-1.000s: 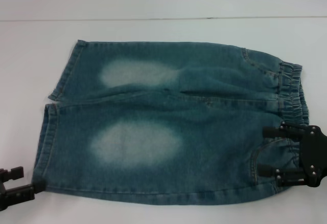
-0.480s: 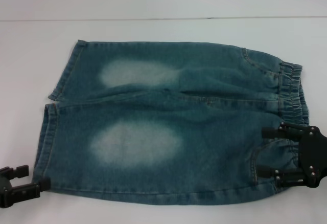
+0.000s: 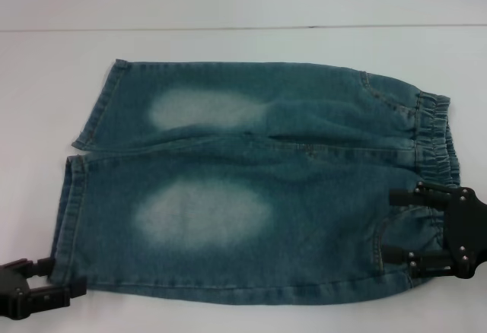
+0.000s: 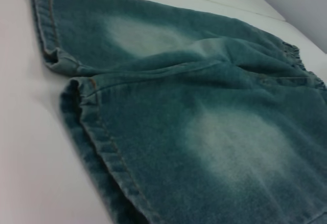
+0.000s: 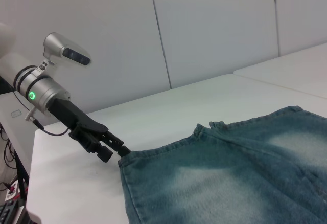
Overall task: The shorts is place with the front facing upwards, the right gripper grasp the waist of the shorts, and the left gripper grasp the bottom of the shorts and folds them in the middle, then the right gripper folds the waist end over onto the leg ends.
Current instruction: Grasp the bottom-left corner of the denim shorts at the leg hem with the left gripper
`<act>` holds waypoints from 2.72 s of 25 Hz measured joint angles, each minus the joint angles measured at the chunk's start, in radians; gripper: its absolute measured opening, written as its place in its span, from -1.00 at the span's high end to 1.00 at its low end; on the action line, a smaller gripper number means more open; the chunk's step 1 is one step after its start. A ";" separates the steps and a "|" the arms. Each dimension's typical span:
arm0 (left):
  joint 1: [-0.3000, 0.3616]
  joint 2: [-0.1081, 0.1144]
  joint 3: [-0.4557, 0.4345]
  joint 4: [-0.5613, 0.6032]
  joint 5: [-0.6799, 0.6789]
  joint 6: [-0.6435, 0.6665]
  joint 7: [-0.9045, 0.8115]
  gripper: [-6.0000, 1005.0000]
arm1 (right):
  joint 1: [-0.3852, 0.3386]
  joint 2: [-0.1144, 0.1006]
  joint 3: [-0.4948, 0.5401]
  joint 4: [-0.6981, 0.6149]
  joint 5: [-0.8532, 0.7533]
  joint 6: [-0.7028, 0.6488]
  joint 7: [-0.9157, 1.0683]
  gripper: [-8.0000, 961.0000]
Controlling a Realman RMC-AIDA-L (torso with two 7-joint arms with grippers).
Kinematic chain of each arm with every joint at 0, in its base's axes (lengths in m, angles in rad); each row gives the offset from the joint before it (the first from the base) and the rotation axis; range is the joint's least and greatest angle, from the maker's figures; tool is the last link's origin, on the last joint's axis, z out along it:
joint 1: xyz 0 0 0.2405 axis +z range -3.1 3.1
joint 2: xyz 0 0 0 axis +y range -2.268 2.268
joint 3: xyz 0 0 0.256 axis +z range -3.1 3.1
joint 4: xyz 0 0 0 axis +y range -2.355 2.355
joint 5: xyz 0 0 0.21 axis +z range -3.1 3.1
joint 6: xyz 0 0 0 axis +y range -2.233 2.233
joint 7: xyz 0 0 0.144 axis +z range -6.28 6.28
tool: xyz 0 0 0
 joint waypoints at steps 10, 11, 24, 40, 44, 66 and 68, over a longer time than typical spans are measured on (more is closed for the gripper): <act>-0.012 0.002 -0.004 0.006 0.003 -0.025 -0.018 -0.78 | -0.001 0.000 0.000 0.000 0.000 0.001 0.000 -0.97; -0.013 0.002 -0.004 0.007 0.003 -0.025 -0.020 -0.77 | -0.001 0.000 0.000 0.000 0.000 0.001 0.000 -0.97; -0.020 0.003 0.012 0.009 0.017 -0.008 -0.050 -0.75 | -0.001 0.000 0.000 -0.001 -0.001 0.001 0.003 -0.98; -0.067 0.003 0.041 -0.002 0.022 0.001 -0.076 -0.70 | 0.001 0.000 0.000 0.000 -0.002 0.001 0.004 -0.97; -0.075 0.004 0.060 0.000 0.032 0.000 -0.093 -0.68 | -0.001 0.000 0.000 -0.002 -0.002 0.001 0.007 -0.97; -0.116 -0.003 0.108 0.008 0.039 -0.038 -0.116 0.72 | 0.013 -0.116 0.240 0.010 0.004 -0.099 0.550 -0.97; -0.124 -0.003 0.109 0.008 0.041 -0.036 -0.123 0.83 | 0.012 -0.145 0.239 0.014 0.002 -0.078 0.658 -0.97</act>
